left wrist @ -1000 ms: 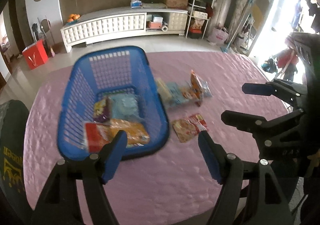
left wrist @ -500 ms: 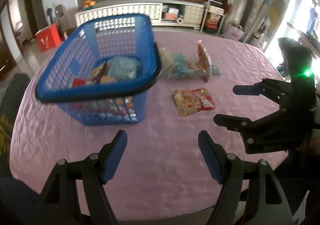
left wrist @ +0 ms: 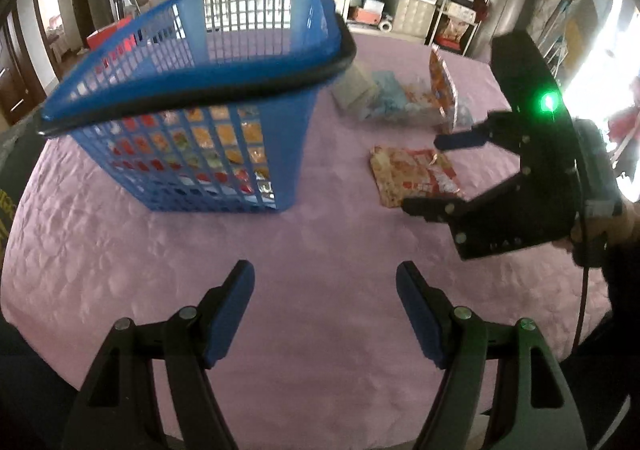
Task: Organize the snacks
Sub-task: 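Move both open grippers back toward the remaining snacks, then grasp the red-and-white pouch with the right gripper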
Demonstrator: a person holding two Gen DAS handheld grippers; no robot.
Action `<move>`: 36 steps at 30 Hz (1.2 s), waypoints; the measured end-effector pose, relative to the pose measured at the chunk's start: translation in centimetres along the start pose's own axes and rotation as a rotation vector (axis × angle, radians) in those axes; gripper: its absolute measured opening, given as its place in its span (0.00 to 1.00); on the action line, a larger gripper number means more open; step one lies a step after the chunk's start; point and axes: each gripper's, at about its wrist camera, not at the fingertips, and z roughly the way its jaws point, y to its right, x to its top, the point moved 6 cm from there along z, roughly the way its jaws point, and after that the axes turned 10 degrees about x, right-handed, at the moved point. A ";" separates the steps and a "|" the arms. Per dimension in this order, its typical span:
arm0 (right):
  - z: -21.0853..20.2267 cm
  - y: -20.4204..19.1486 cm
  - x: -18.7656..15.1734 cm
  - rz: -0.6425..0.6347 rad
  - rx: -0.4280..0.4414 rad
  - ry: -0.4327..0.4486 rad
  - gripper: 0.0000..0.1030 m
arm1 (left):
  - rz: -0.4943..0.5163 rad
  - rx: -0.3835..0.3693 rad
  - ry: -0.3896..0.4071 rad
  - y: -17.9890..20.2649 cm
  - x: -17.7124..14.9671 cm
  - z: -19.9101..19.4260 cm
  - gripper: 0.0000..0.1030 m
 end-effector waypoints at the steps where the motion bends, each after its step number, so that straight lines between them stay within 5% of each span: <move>1: 0.3 0.1 0.1 -0.005 0.010 -0.009 0.83 | 0.006 0.001 -0.005 0.1 -0.1 0.3 0.69; 5: 0.6 0.3 0.2 -0.031 0.095 -0.029 0.85 | 0.025 0.004 -0.014 0.5 -0.3 0.9 0.69; 7: 0.9 0.0 -0.5 -0.088 0.119 -0.056 1.00 | 0.033 0.000 -0.014 0.7 -0.3 1.0 0.69; 13: 0.5 -0.6 -0.7 -0.121 0.139 -0.077 0.98 | 0.038 -0.014 -0.025 1.2 -0.3 1.6 0.69; 15: 0.1 -0.6 -0.6 -0.123 0.144 -0.073 0.90 | 0.036 -0.016 -0.027 1.2 -0.2 1.6 0.69; 17: -0.4 -0.6 -0.5 -0.114 0.143 -0.067 0.71 | 0.032 -0.016 -0.027 1.1 -0.2 1.6 0.69; 25: -1.2 -1.5 -0.4 -0.097 0.168 -0.100 0.44 | 0.041 -0.014 -0.017 1.2 -0.1 1.4 0.69; 36: -1.4 -1.8 0.1 0.015 0.156 -0.107 0.31 | 0.037 0.004 0.015 0.9 0.3 -0.4 0.69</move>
